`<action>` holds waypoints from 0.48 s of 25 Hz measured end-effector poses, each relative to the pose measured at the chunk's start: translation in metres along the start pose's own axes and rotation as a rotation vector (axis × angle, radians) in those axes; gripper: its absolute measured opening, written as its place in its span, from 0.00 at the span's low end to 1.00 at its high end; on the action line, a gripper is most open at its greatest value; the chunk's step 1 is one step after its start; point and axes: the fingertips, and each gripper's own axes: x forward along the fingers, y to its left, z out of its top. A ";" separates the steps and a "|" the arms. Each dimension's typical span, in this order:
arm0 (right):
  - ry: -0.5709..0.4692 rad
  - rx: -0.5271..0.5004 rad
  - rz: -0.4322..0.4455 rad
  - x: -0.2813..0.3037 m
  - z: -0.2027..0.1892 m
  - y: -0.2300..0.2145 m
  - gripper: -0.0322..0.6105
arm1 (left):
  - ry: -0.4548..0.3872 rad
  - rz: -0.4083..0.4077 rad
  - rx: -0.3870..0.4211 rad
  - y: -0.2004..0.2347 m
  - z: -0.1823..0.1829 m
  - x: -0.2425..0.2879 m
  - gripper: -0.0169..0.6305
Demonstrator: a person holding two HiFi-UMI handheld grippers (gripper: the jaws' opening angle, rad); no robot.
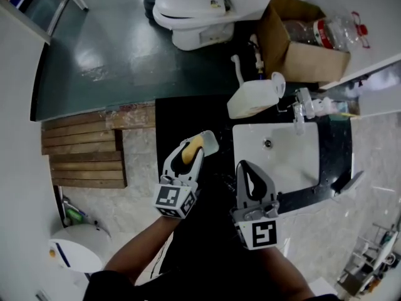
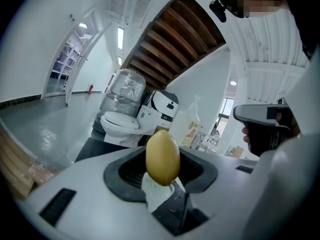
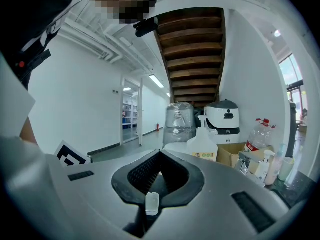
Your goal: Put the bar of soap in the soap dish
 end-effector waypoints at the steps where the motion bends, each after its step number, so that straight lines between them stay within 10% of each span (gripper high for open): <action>1: -0.001 -0.003 -0.001 0.000 0.000 -0.001 0.06 | 0.005 -0.001 0.001 0.001 -0.002 0.001 0.27; 12: 0.011 -0.002 -0.013 -0.004 -0.008 -0.004 0.06 | 0.044 -0.008 -0.021 -0.001 -0.018 0.018 0.27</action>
